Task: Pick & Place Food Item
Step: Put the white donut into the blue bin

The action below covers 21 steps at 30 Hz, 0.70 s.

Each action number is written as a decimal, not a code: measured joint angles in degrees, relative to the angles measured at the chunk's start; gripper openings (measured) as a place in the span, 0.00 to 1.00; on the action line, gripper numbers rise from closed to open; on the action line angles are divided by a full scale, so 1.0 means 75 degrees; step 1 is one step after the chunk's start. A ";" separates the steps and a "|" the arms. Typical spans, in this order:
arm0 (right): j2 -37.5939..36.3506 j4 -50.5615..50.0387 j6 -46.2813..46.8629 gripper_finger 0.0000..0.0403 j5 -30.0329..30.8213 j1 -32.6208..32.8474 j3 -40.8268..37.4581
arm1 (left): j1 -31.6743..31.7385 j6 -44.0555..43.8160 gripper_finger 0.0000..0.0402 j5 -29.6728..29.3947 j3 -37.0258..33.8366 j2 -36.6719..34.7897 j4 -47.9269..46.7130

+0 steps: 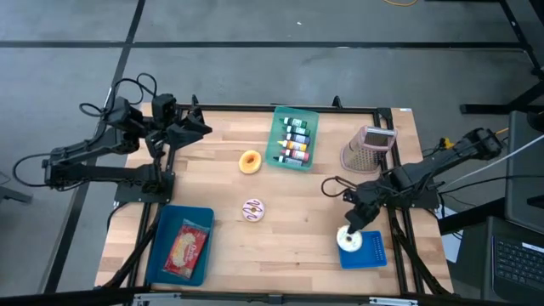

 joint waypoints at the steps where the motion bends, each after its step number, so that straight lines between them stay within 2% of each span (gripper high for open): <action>1: 0.0000 0.0011 0.0005 0.02 0.0000 0.0069 0.0000 | 0.0000 0.0020 0.33 -0.0015 0.0000 0.0013 -0.0013; 17: 0.0000 -0.0146 0.0868 0.02 0.0169 0.1126 0.0000 | 0.0000 0.0052 0.33 0.0054 0.0000 0.0289 -0.0190; 21: 0.0000 -0.0125 0.0984 0.06 0.0178 0.1272 0.0000 | 0.0000 0.0052 0.33 0.0066 0.0000 0.0286 -0.0250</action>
